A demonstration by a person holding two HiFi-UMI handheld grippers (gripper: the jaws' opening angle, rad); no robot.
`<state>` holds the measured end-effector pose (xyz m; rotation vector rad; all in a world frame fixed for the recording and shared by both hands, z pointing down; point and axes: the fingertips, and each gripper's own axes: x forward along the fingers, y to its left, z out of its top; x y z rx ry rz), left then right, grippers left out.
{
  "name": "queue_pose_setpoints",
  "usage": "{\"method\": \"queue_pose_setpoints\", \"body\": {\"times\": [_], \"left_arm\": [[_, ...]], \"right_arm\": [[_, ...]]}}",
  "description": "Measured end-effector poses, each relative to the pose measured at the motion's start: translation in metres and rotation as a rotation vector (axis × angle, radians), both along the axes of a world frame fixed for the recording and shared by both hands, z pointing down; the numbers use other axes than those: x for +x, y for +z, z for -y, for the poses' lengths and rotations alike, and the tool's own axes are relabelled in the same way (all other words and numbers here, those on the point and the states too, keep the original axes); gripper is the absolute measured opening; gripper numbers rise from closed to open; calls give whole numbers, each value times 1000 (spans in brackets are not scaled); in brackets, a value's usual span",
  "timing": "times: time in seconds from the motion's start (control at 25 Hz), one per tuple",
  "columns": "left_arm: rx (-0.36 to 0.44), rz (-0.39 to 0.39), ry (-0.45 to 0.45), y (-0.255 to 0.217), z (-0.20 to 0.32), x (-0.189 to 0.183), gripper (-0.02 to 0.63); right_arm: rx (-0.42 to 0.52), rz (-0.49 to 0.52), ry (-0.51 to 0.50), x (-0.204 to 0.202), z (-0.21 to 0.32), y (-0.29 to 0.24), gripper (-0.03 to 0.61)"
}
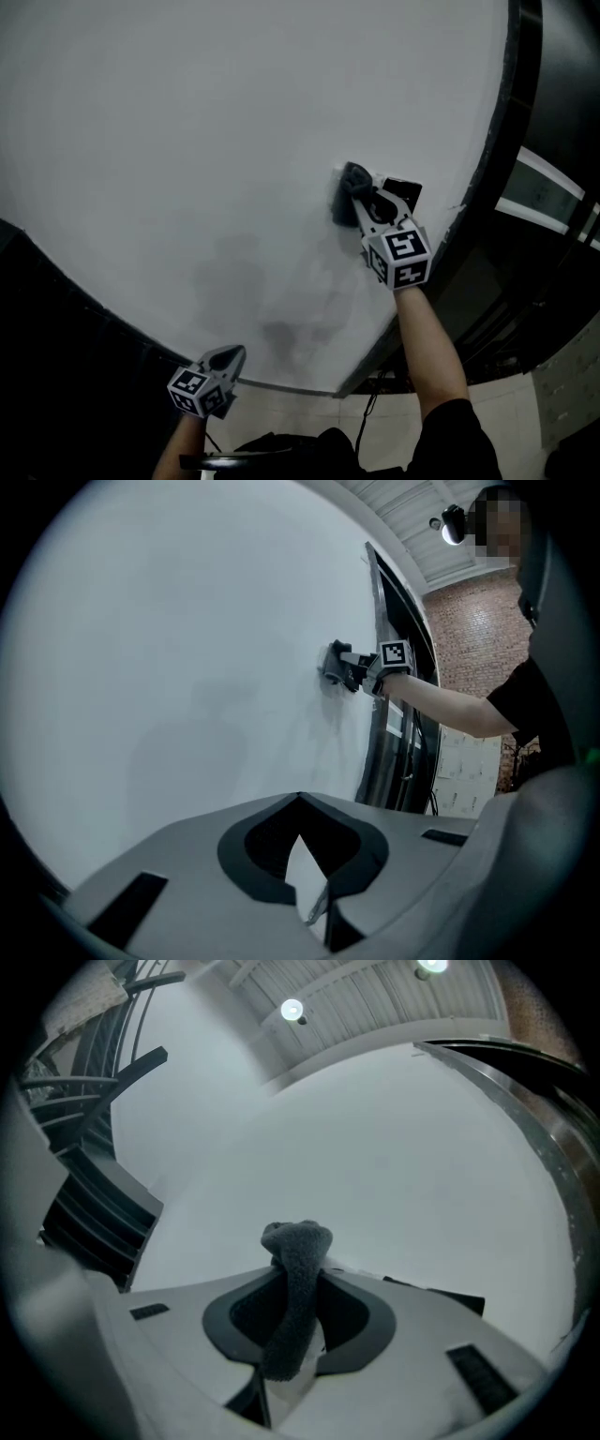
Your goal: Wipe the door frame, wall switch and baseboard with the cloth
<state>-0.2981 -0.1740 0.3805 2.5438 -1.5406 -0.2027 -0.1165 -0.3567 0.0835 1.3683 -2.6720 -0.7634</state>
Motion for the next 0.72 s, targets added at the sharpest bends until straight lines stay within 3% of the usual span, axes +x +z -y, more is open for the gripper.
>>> {"method": "queue_pose_setpoints", "body": {"times": [0.72], "left_arm": [[-5, 22, 62, -3, 11, 31, 2]], "right_arm": [[2, 6, 80, 57, 2, -1, 86]]}}
